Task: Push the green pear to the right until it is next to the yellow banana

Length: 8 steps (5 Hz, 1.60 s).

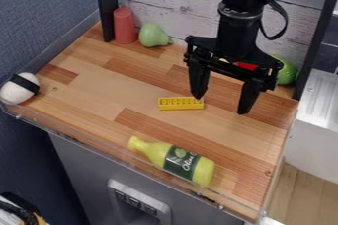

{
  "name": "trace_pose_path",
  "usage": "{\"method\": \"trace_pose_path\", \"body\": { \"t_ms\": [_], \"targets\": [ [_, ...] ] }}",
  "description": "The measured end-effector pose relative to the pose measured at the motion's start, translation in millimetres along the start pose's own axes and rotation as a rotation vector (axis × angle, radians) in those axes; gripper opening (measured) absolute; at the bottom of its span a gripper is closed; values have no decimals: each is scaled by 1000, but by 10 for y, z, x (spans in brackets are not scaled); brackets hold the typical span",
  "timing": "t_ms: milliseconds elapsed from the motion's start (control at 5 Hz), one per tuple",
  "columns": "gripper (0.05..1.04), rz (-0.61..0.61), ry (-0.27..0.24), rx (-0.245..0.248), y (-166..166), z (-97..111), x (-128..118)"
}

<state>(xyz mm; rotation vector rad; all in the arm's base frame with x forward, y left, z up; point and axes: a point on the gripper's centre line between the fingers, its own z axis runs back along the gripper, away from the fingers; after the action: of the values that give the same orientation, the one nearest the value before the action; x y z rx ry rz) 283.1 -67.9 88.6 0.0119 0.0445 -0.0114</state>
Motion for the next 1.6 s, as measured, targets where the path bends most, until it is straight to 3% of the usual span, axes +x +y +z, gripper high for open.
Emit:
{"method": "trace_pose_path", "body": {
  "t_ms": [200,400,800,1000,1200,1400,1600],
  "targets": [
    [999,-122,15,2,215,-34,112],
    [999,-311,23,1,531,-30,375],
    [995,-762,18,-11,1156,-95,933],
    [994,-990,1,-5,1403,-38,1039],
    [993,-1143,2,-10,1631,-72,1084],
    [995,-1146,-8,-3,1868,-60,1093],
    [993,-1035,-7,-2,2017,-60,1046]
  ]
}}
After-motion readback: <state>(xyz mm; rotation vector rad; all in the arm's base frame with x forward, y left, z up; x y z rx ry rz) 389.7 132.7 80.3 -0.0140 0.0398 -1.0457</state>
